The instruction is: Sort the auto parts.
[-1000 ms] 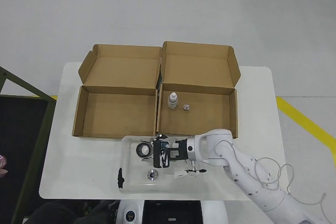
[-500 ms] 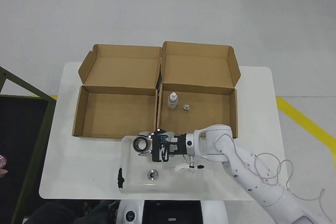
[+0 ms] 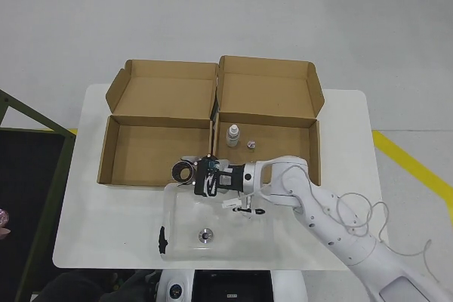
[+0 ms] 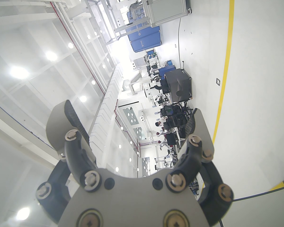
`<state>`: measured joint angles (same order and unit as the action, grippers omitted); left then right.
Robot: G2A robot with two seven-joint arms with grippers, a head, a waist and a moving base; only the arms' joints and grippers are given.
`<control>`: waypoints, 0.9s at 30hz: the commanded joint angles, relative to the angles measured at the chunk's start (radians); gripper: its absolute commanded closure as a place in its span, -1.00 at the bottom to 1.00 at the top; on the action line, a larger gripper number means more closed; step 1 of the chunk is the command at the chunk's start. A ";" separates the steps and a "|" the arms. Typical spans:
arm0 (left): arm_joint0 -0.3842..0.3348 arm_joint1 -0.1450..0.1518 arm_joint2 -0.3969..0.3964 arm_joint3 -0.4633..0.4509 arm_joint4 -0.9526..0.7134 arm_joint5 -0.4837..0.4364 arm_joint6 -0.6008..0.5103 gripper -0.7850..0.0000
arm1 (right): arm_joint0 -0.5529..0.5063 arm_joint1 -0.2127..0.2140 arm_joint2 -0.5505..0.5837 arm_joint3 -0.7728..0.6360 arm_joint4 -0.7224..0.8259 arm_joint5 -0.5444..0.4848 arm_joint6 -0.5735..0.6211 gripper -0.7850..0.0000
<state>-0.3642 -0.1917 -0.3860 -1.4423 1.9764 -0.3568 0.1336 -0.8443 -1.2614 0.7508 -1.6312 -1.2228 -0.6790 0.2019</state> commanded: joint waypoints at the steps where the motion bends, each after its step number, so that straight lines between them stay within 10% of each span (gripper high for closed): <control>1: 0.000 0.000 0.000 0.000 0.000 0.000 0.000 -1.00 | 0.023 -0.008 -0.008 0.021 0.006 0.016 0.005 1.00; 27: 0.000 0.000 0.000 0.000 0.000 0.000 0.000 -1.00 | 0.252 -0.152 -0.161 0.387 -0.006 0.181 0.005 1.00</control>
<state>-0.3642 -0.1916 -0.3860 -1.4423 1.9764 -0.3568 0.1336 -0.5983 -1.4089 0.5937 -1.2544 -1.2286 -0.5028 0.2024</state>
